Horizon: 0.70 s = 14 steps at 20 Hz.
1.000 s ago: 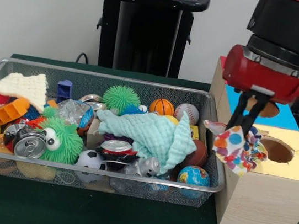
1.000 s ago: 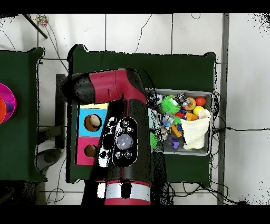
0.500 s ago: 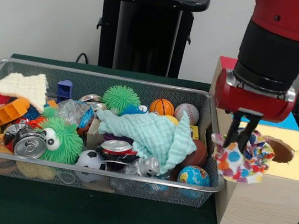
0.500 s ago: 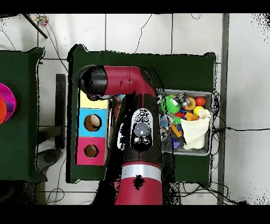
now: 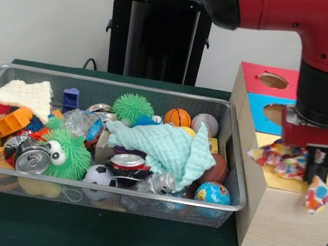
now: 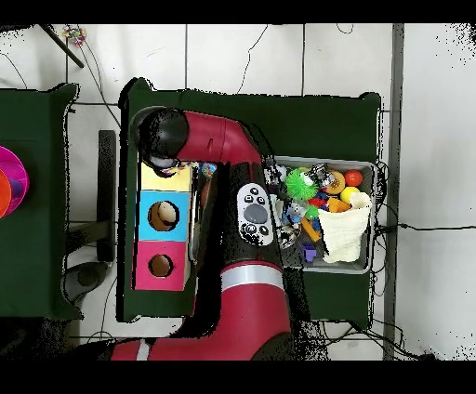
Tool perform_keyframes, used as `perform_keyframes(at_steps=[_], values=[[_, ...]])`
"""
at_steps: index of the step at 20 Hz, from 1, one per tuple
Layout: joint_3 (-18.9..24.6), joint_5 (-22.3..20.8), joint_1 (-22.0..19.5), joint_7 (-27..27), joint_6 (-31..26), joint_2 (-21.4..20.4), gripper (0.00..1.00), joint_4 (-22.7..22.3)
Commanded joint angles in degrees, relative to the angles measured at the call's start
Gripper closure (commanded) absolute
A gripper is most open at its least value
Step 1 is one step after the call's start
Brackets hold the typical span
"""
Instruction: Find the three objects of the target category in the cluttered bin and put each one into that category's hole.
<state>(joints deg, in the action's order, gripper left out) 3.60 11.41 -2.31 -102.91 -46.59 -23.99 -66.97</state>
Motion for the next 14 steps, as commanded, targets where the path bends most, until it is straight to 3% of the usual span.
perform_keyframes(at_steps=[1,4,10,14], values=[[8.0,4.2,-1.2,-5.4,-6.9,0.0,1.00,-7.5],[4.5,1.5,-0.5,-5.5,-8.5,0.0,1.00,-6.3],[-10.5,-12.8,4.2,-4.3,-11.7,1.0,1.00,2.3],[-16.0,-19.7,6.1,-3.6,-10.0,1.0,1.00,5.3]])
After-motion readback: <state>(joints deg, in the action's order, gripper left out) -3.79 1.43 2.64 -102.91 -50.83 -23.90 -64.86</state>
